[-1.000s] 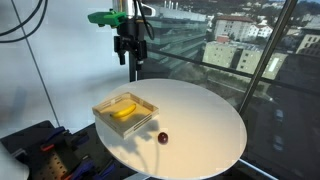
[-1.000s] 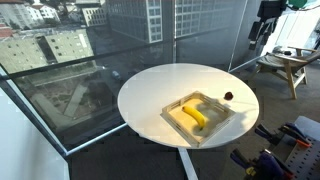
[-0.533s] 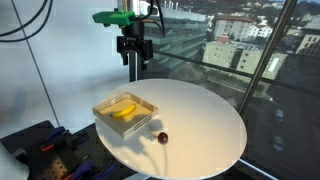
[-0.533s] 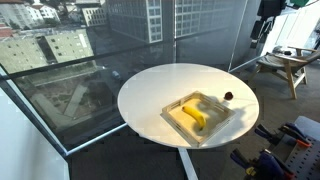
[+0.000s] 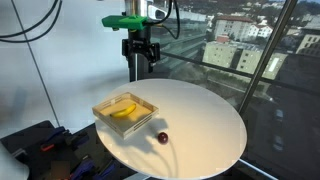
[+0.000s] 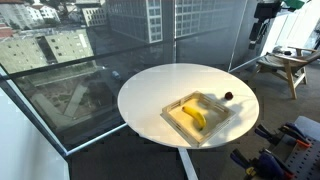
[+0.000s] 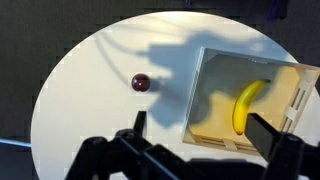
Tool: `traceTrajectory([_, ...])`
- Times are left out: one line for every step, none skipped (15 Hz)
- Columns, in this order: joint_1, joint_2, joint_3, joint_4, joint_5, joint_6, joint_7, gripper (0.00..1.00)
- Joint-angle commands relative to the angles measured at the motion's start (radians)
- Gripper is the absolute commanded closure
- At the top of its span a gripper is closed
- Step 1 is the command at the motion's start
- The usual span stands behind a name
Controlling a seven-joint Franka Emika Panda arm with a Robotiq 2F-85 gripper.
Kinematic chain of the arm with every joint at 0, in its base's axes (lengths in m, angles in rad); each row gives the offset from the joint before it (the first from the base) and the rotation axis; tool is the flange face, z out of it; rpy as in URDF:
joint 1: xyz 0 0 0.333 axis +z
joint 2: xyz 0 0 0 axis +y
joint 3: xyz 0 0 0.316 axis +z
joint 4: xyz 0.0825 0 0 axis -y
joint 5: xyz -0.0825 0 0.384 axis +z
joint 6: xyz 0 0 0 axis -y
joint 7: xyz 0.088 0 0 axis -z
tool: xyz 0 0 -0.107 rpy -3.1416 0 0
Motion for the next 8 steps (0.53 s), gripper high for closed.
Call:
traceTrajectory([0.000,0.053,-0.018,0.046,0.004,0.016,-0.064,0.00])
traceTrajectory([-0.001,0.064,-0.020,0.051,0.006,0.024,-0.075,0.00])
traceTrajectory([-0.002,0.076,-0.022,0.055,0.007,0.034,-0.083,0.00])
traceTrajectory([-0.003,0.090,-0.025,0.059,0.010,0.044,-0.094,0.00])
traceTrajectory([-0.004,0.102,-0.027,0.061,0.012,0.052,-0.100,0.00])
traceTrajectory([-0.005,0.114,-0.028,0.064,0.014,0.061,-0.109,0.00])
traceTrajectory([-0.006,0.128,-0.030,0.066,0.016,0.072,-0.115,0.00])
traceTrajectory([-0.008,0.142,-0.031,0.068,0.017,0.084,-0.124,0.00])
